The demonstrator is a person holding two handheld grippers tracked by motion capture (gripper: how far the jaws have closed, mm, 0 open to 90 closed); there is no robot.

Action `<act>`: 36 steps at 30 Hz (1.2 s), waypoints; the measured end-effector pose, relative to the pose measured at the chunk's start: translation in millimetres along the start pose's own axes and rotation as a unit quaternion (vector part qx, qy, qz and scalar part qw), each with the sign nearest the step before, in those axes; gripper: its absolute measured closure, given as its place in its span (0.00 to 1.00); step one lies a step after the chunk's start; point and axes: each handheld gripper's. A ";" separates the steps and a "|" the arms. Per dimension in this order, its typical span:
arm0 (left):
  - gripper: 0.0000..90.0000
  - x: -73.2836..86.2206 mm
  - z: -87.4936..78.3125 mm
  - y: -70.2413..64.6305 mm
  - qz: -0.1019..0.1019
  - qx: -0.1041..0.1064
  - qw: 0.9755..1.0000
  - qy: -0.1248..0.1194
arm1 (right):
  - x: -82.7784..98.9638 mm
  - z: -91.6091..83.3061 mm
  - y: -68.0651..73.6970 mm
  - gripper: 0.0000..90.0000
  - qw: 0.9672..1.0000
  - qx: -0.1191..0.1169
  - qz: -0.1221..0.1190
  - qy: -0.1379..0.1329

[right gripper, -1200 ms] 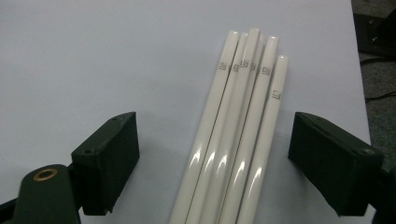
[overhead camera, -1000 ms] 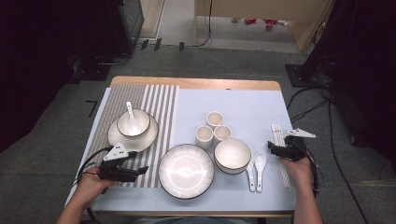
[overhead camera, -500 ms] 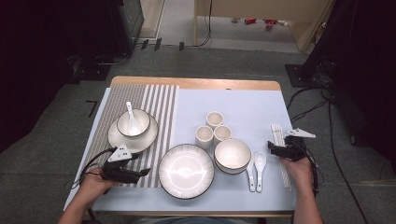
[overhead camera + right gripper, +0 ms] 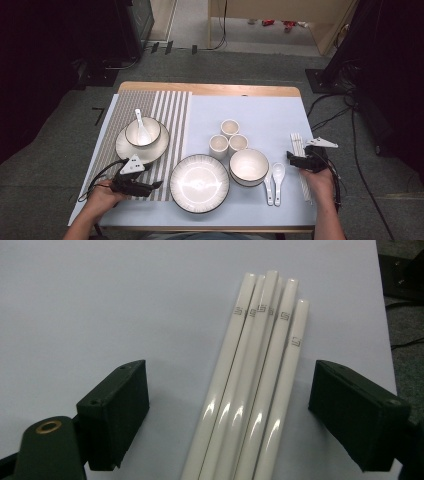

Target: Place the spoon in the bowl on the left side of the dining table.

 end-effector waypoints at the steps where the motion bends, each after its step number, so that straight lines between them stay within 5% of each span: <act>1: 0.27 0.0 1.0 -0.3 0.000 -0.002 1.000 0.002 | 0.0 0.0 -0.1 0.18 1.000 0.000 0.000 0.000; 13: 0.27 1.5 6.8 -0.9 0.017 -0.015 1.000 0.018 | 0.0 0.0 0.0 0.18 1.000 0.001 -0.001 0.000; 22: 0.26 4.0 7.9 -1.5 0.019 -0.015 1.000 0.009 | -0.1 0.1 0.2 0.17 1.000 0.003 0.001 0.001; 26: 0.25 10.8 9.4 -1.1 0.018 -0.012 1.000 -0.018 | -0.1 0.1 0.2 0.17 1.000 0.002 0.001 0.001; 36: 0.22 10.3 9.9 -2.1 0.012 -0.024 1.000 -0.013 | -0.2 0.1 0.1 0.17 1.000 0.002 0.001 0.001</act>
Point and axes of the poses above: each handheld gripper's, and its own axes: z roughly forward along the jaws, x roughly out of its underside, y roughly to its left, and after that the axes turned 14 degrees about y, right-handed
